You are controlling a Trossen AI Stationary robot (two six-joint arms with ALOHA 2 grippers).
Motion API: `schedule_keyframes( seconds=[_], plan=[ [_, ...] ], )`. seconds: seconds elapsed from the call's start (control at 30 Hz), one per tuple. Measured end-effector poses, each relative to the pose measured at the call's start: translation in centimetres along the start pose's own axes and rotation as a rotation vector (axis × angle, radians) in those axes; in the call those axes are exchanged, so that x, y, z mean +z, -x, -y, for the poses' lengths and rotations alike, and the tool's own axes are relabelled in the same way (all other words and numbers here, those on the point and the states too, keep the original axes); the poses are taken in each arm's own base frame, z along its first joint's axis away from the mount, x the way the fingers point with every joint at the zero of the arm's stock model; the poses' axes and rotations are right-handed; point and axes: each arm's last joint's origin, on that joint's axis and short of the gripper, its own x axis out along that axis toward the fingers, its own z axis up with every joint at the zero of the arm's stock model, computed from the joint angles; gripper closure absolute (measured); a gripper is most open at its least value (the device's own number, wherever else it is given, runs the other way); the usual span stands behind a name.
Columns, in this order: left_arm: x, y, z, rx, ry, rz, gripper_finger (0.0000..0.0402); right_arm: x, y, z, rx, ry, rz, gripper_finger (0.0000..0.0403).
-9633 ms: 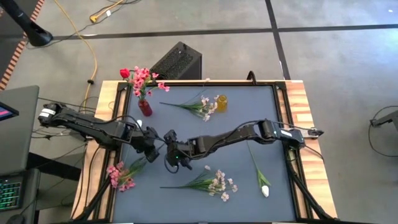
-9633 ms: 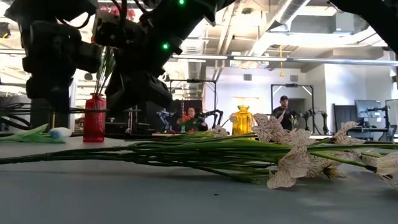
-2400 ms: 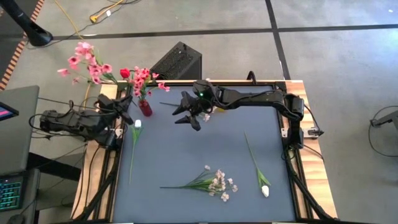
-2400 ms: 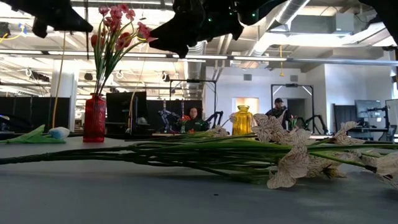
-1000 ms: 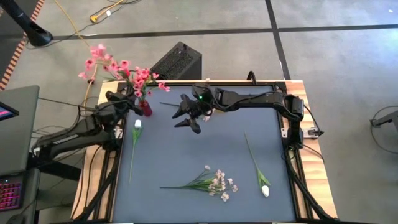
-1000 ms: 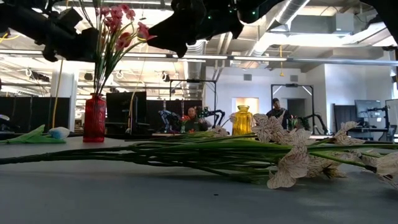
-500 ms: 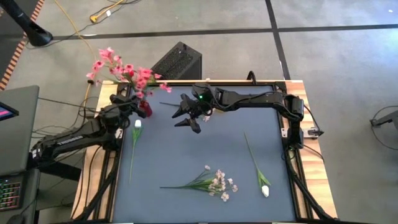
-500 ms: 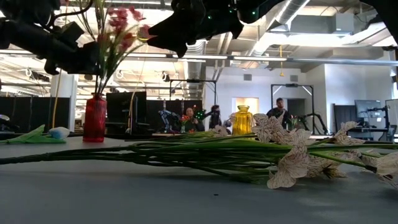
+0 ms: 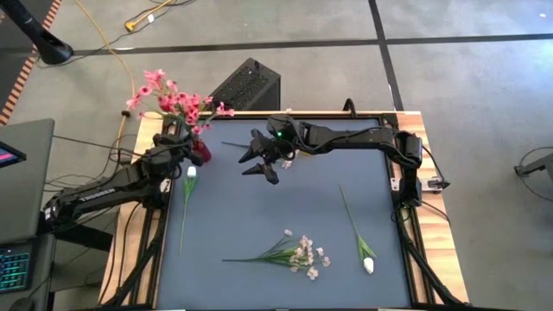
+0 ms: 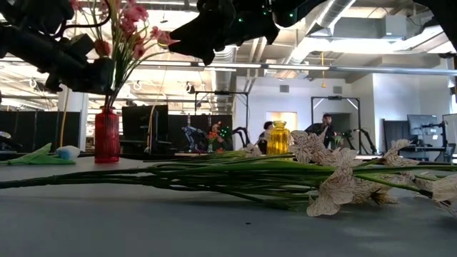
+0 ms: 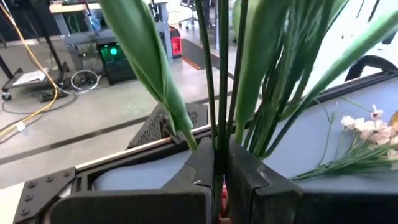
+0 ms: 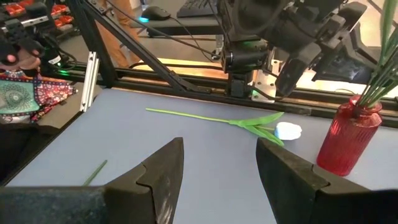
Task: Sort flowers into vase by color
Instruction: Put the pink flowers into the red vase
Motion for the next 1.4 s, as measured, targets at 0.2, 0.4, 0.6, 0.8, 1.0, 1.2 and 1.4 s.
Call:
schedule_keyframes(
  seconds=[0.2,0.4,0.6,0.8,1.0,1.2,1.4],
  plan=[
    [-0.3,-0.2,0.2,-0.006,-0.011,-0.030,0.0401,0.0,0.0,0.0,-0.001,0.003,0.005,0.0176],
    [-0.6,-0.7,0.5,-0.006,-0.032,-0.064,0.0401,0.1,0.0,0.0,-0.001,0.001,0.006,0.0176],
    [-0.7,-1.2,0.9,-0.007,-0.046,-0.083,0.0401,0.1,0.0,0.0,-0.002,0.000,0.006,0.0176],
    [-0.9,-1.6,1.2,-0.001,-0.051,-0.108,0.0401,0.1,0.0,0.0,-0.001,-0.005,0.005,0.0176],
    [-0.9,-1.6,1.2,-0.006,-0.049,-0.105,0.0401,0.0,0.0,0.0,-0.001,-0.006,0.004,0.0176],
    [-0.9,-1.6,1.2,-0.008,-0.048,-0.105,0.0387,0.0,0.0,0.0,-0.001,-0.007,0.004,0.0176],
    [-0.9,-1.6,1.2,-0.008,-0.038,-0.102,0.0369,0.0,0.0,0.0,-0.001,-0.008,0.004,0.0176]
  ],
)
